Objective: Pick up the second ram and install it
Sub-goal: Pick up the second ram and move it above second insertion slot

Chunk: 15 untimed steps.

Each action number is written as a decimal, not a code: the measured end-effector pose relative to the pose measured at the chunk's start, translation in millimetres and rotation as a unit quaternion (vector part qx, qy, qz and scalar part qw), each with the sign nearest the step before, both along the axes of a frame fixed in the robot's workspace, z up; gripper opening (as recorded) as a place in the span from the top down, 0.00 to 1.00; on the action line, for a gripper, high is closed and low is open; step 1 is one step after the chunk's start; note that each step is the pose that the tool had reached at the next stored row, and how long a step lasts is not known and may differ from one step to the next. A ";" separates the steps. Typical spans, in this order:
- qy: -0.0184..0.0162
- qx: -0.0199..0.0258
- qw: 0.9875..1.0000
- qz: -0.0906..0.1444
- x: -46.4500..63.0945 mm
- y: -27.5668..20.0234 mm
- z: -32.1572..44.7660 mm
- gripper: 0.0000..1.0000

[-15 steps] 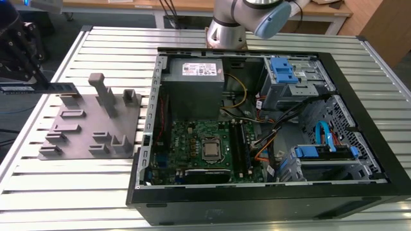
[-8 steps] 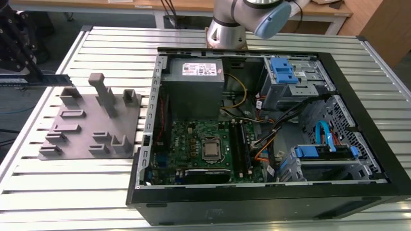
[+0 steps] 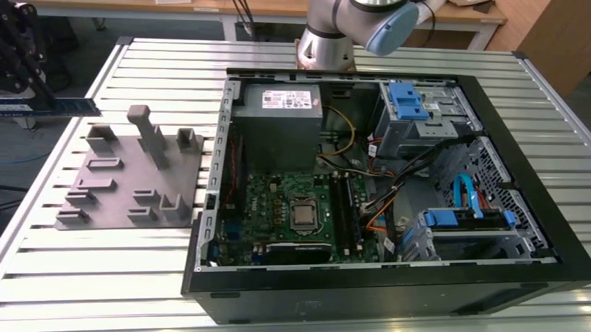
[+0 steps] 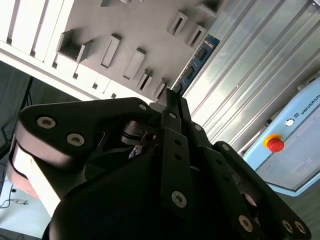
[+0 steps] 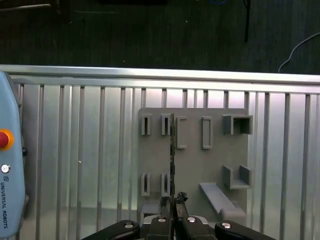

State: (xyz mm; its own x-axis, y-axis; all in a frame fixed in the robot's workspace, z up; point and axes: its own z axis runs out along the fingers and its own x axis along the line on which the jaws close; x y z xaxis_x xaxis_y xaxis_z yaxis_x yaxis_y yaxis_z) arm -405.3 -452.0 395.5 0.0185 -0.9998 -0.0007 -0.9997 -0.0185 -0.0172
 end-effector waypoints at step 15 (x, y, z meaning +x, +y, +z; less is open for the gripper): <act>0.004 0.000 1.000 0.000 38.5 0.0 0.2 0.86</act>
State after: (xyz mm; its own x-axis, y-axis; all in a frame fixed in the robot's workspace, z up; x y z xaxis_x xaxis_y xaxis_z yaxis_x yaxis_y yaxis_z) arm -366.8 -452.0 395.8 0.0184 -0.9998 -0.0006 -0.9998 -0.0184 -0.0090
